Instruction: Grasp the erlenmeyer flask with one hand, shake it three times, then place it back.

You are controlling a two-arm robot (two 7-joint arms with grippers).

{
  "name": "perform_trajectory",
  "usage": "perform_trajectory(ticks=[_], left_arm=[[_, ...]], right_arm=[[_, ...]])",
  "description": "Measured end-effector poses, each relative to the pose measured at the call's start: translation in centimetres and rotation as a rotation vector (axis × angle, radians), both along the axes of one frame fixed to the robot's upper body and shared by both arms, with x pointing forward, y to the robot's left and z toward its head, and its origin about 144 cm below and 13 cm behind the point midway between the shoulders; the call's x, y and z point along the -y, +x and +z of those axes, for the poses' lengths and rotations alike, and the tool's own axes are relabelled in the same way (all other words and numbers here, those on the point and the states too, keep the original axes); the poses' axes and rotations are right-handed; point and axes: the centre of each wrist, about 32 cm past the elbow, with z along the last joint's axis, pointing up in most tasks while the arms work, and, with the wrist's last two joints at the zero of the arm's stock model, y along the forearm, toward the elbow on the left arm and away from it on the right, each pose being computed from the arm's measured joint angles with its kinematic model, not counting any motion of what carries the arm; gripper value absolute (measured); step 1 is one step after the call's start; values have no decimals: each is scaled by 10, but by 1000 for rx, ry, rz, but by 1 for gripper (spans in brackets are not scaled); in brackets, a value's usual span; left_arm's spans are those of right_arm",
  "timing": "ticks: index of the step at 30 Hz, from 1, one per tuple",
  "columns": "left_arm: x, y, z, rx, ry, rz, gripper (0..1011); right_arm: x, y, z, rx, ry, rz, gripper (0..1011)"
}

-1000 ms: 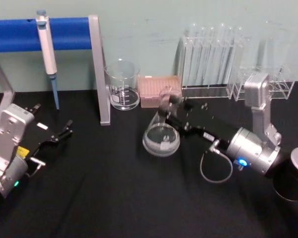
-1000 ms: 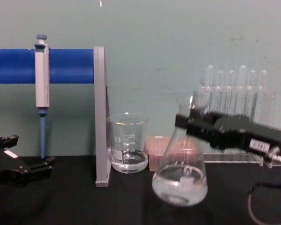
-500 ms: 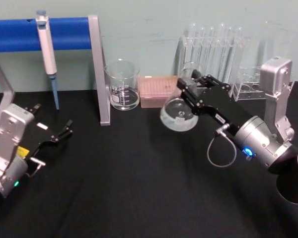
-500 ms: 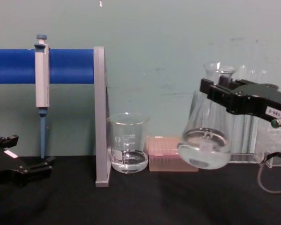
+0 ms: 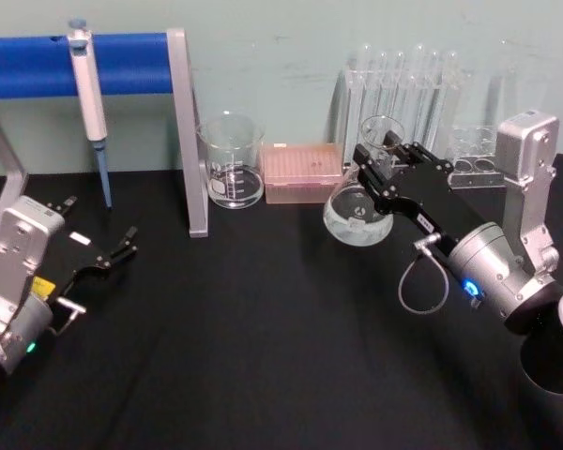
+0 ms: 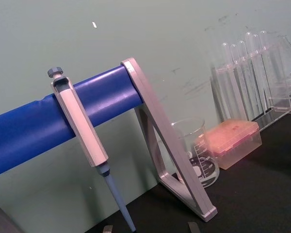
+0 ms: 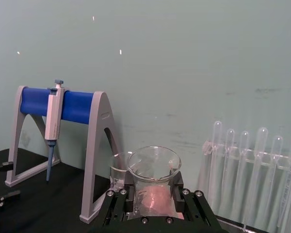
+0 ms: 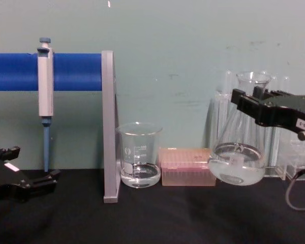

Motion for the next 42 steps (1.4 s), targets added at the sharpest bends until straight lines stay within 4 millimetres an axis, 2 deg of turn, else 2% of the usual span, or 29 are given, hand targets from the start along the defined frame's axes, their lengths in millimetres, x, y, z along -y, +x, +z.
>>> perform_trajectory(ticks=[8,14,26,31,42], left_arm=[[0,0,0,0,0,0,1001],[0,0,0,0,0,0,1001],[0,0,0,0,0,0,1001],[0,0,0,0,0,0,1001],[0,0,0,0,0,0,1001]], right_arm=[[-2,4,0,-10,-25,34,449],[-8,9,4,-14,-55,126,449],[-37,24,9,27,-110,438,449],[-45,26,9,36,-110,515,449],[-48,25,7,42,-100,526,449]])
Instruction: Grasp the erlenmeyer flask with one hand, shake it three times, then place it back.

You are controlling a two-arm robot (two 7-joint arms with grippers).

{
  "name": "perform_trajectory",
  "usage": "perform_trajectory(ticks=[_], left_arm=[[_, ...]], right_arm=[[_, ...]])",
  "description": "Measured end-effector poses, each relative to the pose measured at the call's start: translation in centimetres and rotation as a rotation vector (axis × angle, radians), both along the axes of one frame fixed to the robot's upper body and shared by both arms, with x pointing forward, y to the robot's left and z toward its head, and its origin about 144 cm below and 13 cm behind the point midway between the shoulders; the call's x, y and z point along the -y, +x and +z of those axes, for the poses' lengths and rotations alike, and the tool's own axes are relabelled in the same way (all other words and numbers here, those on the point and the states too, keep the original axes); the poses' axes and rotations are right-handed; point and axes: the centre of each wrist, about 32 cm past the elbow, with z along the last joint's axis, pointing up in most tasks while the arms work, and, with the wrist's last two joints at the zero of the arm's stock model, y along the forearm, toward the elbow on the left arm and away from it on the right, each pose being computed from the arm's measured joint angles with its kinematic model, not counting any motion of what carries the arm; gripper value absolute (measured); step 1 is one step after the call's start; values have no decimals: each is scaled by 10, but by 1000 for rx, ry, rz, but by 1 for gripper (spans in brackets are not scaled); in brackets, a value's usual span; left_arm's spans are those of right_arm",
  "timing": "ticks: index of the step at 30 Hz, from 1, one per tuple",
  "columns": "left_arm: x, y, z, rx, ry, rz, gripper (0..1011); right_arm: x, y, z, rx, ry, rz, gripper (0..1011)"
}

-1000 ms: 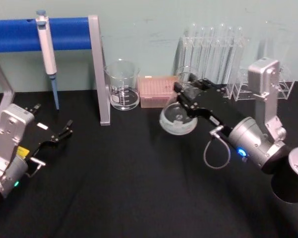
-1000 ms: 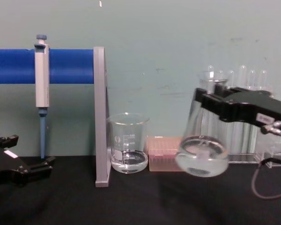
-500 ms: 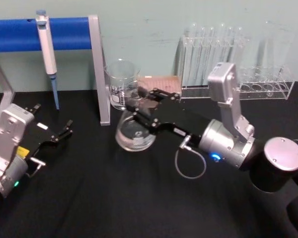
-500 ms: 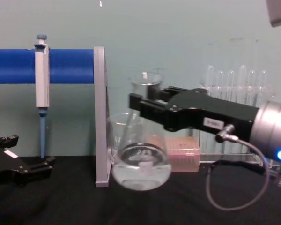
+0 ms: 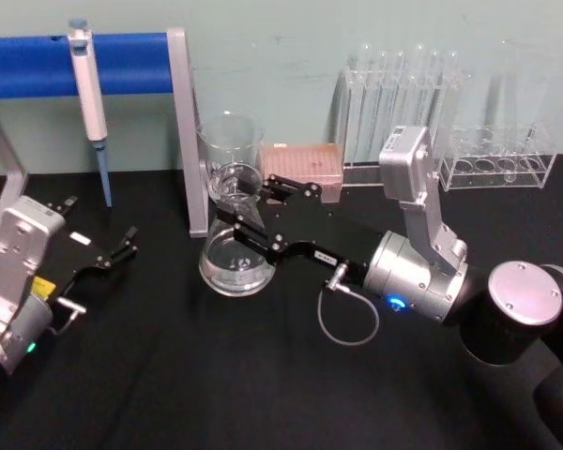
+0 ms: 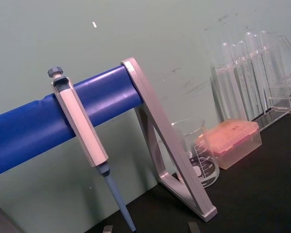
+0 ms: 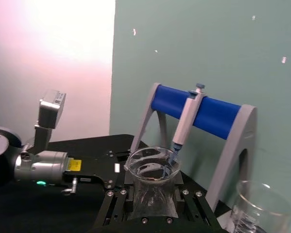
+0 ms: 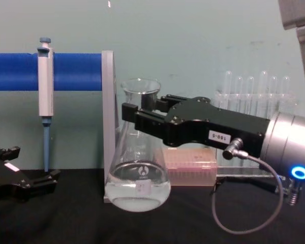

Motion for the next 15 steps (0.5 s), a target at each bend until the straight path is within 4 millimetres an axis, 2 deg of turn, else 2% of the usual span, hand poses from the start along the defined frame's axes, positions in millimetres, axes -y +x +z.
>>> perform_trajectory(ticks=[8,15], left_arm=[[0,0,0,0,0,0,1001],[0,0,0,0,0,0,1001]], right_arm=[[11,-5,-2,20,18,-132,449],[29,-16,-4,35,51,-346,449]])
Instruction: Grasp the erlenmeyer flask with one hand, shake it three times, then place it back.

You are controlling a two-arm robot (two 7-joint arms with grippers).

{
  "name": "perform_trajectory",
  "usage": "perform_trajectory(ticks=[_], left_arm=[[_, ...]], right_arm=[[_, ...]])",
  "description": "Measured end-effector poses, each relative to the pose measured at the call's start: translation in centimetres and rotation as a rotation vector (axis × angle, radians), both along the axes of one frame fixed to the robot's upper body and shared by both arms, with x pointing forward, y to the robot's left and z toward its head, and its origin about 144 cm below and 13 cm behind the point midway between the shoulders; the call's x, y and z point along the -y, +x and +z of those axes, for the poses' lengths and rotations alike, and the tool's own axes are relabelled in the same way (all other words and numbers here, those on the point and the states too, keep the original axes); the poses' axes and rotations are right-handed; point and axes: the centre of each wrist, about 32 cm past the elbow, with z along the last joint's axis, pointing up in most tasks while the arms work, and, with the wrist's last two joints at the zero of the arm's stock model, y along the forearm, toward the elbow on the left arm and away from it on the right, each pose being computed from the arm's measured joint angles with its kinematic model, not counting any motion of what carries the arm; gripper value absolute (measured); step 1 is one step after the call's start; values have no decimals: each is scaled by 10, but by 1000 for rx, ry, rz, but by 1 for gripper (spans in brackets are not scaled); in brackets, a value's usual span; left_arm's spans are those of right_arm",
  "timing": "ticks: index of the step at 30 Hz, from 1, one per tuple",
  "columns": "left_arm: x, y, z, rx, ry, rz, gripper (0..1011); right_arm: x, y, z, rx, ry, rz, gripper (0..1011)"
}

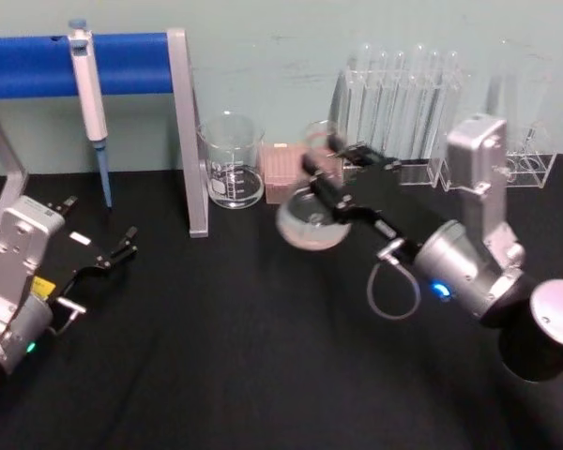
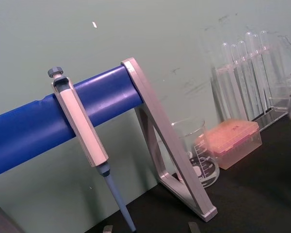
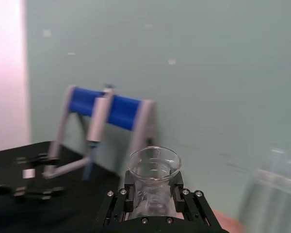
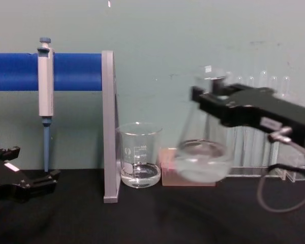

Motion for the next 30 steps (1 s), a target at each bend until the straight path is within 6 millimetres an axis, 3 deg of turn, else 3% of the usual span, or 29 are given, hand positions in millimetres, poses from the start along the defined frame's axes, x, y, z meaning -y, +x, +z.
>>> perform_trajectory(ticks=[16,24,30], left_arm=[[0,0,0,0,0,0,1001],[0,0,0,0,0,0,1001],[0,0,0,0,0,0,1001]], right_arm=[[48,-29,3,-3,-10,-432,449],[54,-31,5,0,-9,-479,449],[43,-23,5,-4,-17,-368,449]])
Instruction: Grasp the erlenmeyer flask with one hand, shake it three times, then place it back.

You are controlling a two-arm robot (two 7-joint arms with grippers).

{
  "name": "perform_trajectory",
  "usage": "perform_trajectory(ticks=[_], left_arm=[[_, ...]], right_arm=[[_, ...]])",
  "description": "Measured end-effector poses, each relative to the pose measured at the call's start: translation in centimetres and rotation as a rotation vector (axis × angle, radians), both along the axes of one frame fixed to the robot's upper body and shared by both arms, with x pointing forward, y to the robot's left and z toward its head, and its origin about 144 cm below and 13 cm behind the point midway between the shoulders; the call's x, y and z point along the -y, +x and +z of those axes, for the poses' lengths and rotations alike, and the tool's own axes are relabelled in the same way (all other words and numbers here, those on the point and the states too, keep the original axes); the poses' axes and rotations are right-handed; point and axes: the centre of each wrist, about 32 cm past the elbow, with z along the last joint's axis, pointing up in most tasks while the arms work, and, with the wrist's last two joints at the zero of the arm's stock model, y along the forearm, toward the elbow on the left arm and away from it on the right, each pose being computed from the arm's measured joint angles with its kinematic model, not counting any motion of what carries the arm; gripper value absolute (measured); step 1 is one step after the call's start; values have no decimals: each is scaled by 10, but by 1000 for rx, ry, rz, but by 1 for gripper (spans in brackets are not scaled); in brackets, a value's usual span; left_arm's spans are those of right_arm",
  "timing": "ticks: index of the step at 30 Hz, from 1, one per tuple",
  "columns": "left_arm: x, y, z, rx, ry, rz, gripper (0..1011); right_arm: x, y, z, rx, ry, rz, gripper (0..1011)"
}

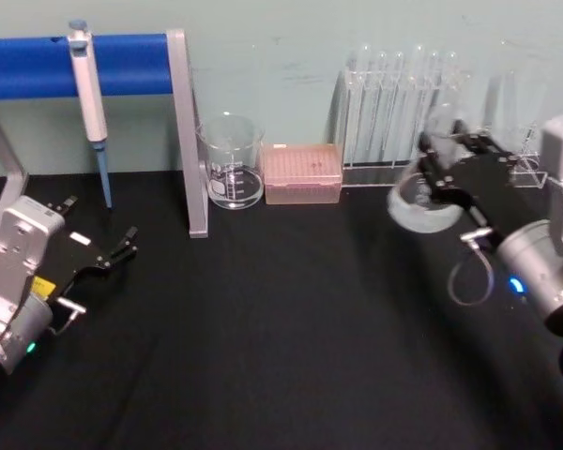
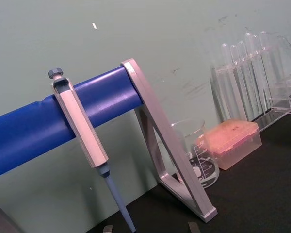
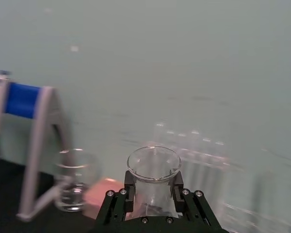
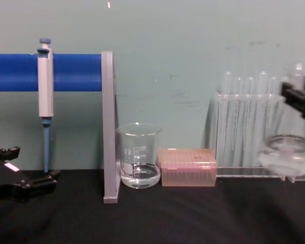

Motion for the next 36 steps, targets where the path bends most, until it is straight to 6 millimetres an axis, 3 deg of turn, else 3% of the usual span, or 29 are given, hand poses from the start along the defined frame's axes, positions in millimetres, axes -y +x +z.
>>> perform_trajectory(ticks=[19,36], left_arm=[[0,0,0,0,0,0,1001],[0,0,0,0,0,0,1001]], right_arm=[[-58,27,-2,-36,-7,466,449],[-68,32,-4,-52,-3,568,449]])
